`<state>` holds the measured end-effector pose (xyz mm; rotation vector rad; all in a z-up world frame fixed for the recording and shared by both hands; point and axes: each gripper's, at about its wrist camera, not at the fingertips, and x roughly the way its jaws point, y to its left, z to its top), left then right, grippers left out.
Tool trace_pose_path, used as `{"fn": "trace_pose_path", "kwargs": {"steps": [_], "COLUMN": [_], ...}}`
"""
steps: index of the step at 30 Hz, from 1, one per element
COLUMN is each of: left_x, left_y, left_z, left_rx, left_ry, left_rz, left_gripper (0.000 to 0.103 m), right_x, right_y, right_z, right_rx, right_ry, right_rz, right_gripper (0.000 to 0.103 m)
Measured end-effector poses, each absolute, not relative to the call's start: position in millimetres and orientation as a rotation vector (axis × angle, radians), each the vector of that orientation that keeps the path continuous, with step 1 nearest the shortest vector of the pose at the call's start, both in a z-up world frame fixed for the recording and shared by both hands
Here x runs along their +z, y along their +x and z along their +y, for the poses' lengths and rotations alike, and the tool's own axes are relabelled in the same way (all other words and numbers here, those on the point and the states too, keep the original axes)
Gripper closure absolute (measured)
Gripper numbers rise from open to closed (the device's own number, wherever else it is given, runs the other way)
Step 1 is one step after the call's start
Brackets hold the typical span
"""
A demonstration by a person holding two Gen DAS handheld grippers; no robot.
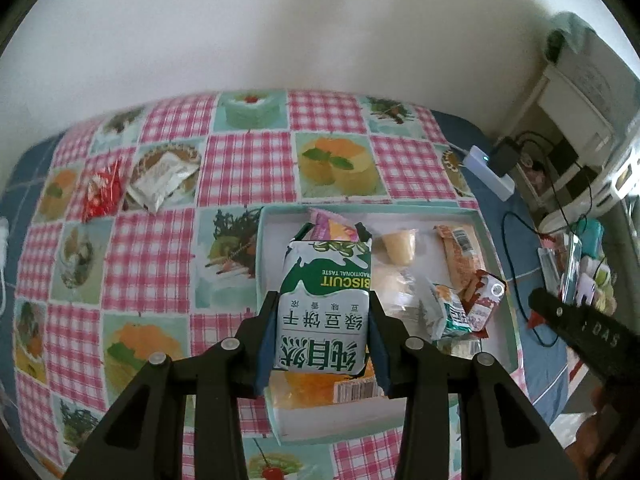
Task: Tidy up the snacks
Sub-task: 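Carry the BISCUIT pack and red candy into the tray and open both tools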
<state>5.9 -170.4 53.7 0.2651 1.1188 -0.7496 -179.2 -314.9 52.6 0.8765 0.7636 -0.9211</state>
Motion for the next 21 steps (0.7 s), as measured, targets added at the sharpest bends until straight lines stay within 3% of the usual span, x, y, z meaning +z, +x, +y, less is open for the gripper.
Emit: {"fn": "trace_pose_path", "kwargs": {"steps": [21], "left_x": [17.9], "left_y": [23.5], "left_z": [-183.9], "left_rx": [-0.725], "left_ry": [0.265], "left_rz": [1.174], "left_gripper": [0.061], "right_x": [2.5], "right_y": [-163.4], "right_z": [-324.8], "right_rx": [-0.925], "right_ry": [0.938], "right_rz": [0.922], "right_gripper": [0.084]}}
